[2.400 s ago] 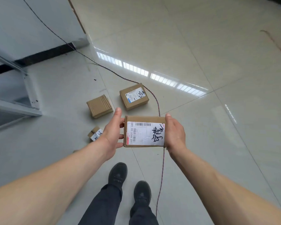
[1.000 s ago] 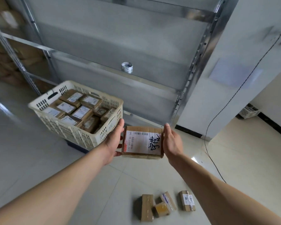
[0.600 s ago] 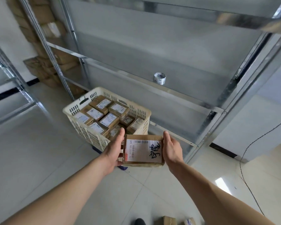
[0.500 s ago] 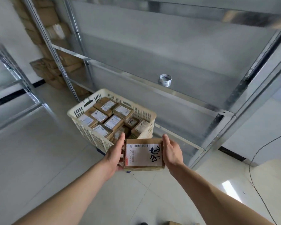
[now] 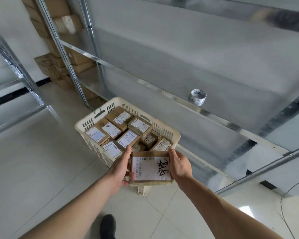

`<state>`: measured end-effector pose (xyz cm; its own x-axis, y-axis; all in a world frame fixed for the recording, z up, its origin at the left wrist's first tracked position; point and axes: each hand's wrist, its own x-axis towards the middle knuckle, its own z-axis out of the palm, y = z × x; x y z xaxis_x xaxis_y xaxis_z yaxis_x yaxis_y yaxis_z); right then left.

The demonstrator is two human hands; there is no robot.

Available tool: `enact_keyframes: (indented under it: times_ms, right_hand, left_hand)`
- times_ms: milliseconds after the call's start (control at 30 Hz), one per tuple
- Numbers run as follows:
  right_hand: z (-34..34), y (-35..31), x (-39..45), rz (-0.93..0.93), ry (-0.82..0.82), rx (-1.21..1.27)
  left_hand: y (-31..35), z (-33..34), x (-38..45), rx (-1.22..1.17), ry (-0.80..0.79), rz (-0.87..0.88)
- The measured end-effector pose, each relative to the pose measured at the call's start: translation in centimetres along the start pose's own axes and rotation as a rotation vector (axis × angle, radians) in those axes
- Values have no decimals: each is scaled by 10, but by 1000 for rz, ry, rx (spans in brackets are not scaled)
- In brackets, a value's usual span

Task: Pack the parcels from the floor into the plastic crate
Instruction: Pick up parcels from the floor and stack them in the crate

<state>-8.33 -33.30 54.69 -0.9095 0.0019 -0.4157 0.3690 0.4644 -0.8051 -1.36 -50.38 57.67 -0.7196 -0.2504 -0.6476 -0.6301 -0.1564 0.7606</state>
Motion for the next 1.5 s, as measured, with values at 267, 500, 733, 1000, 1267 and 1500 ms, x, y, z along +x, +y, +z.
enact_keyframes:
  times_ms: [267,500,733,1000,1267,1500]
  right_hand:
    - [57,-33,61,101,58,-20]
    - [96,-40,90,209,64,4]
    - [123,-19,128,267,18,60]
    - [134,-10,189,293,-61,-12]
    - [160,-9,269,230,-160,-147]
    - [205,19,331,213,-192,-333]
  left_hand:
    - [41,-52,99,86,-162,-78]
    - [54,-75,168,192,-256,-194]
    - [59,-75,220,233,-252,-280]
    - [51,-59,273,175,-205,-361]
    - [27,-47,331,5,-107,-481]
    - [4,-38,379,-106,-41,-606]
